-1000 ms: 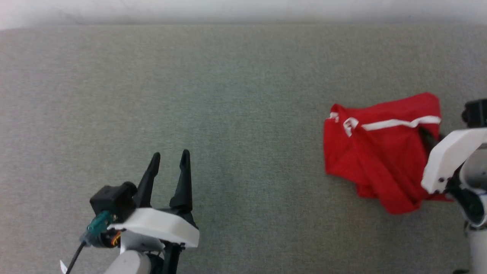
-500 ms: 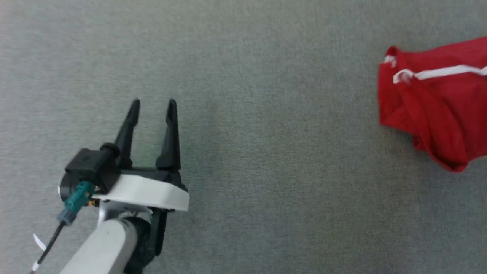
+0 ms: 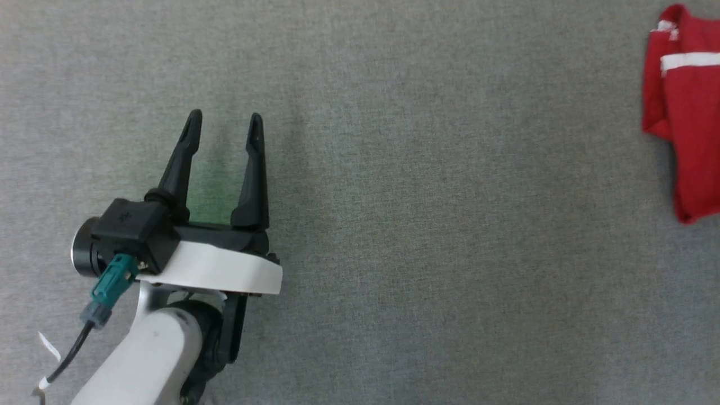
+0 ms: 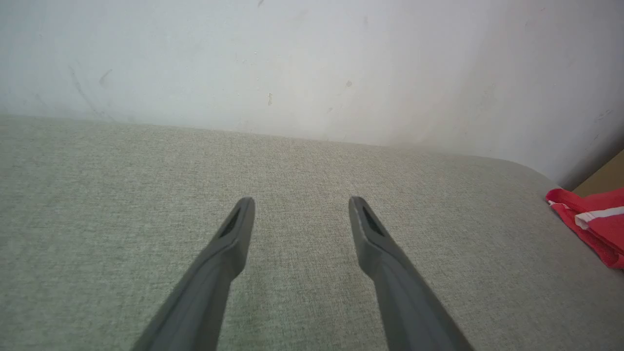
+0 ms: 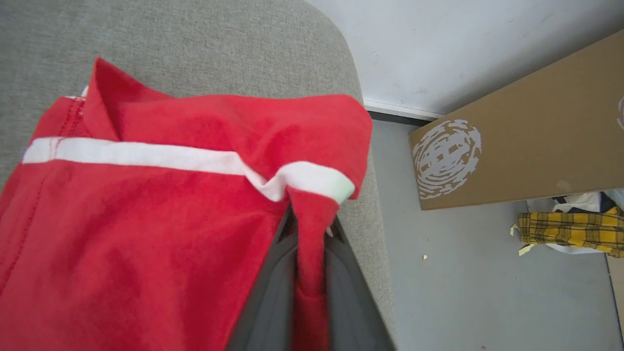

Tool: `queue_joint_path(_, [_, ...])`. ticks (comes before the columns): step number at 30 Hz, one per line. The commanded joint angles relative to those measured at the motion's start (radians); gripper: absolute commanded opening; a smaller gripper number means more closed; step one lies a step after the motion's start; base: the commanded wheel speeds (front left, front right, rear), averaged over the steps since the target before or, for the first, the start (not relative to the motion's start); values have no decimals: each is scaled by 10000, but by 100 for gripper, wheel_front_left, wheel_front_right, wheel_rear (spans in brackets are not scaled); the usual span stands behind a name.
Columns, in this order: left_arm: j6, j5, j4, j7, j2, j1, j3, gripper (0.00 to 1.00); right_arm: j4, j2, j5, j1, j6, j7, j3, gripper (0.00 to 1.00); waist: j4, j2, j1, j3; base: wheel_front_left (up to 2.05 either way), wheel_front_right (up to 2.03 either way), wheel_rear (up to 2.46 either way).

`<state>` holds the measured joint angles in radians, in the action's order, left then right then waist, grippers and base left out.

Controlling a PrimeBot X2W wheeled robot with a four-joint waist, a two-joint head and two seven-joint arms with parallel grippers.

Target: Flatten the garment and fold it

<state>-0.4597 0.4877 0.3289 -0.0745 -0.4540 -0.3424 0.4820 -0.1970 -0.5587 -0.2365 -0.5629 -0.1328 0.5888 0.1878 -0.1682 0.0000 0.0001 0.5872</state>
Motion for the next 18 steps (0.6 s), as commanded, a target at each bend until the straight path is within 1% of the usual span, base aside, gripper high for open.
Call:
queue_joint_path(1, [-53, -172, 81, 9, -105, -242, 37, 100, -224, -135, 125, -269, 21, -268, -10, 0, -48, 0, -1, 235, 0, 0, 0])
queue_joint_path(6, [-170, -463, 180, -41, -135, -454, 74, 100, -985, -305, 344, -568, 21, -870, -117, 1, 25, 0, -1, 409, 0, 0, 0])
queue_joint_path(7, [-203, -483, 227, -77, -111, -479, 57, 100, -1126, -308, 372, -618, 21, -952, -122, 12, 38, 0, -1, 424, 0, 0, 0])
queue_joint_path(9, [-218, -522, 311, -125, -111, -518, 47, 100, -1368, -312, 442, -722, 21, -1089, -116, 40, 54, 0, -1, 433, 0, 0, 0])
queue_joint_path(10, [-229, -494, 354, -152, -79, -517, 33, 100, -1475, -309, 479, -761, 21, -1150, -107, 47, 60, 0, -1, 425, 0, 0, 0])
queue_joint_path(11, [-234, -482, 370, -159, -69, -512, 32, 100, -1568, -304, 519, -794, 21, -1209, -98, 61, 65, 0, -1, 407, 0, 0, 0])
queue_joint_path(12, [-243, -477, 370, -182, -62, -508, 22, 100, -1647, -293, 557, -819, 21, -1258, -94, 79, 66, 0, -1, 375, 0, 0, 0])
queue_joint_path(13, [-238, -453, 358, -212, -48, -496, 13, 100, -1717, -275, 590, -836, 21, -1294, -103, 93, 63, 0, -1, 324, 0, 0, 0])
queue_joint_path(14, [-248, -443, 347, -266, -34, -481, -6, 100, -1769, -265, 609, -855, 21, -1317, -115, 100, 58, 0, -1, 278, 0, 0, 0])
queue_joint_path(18, [-325, -407, 254, -525, 79, -396, -84, 100, -1889, -223, 676, -872, 21, -1419, -112, 100, 53, 0, -1, 6, 0, 0, 0])
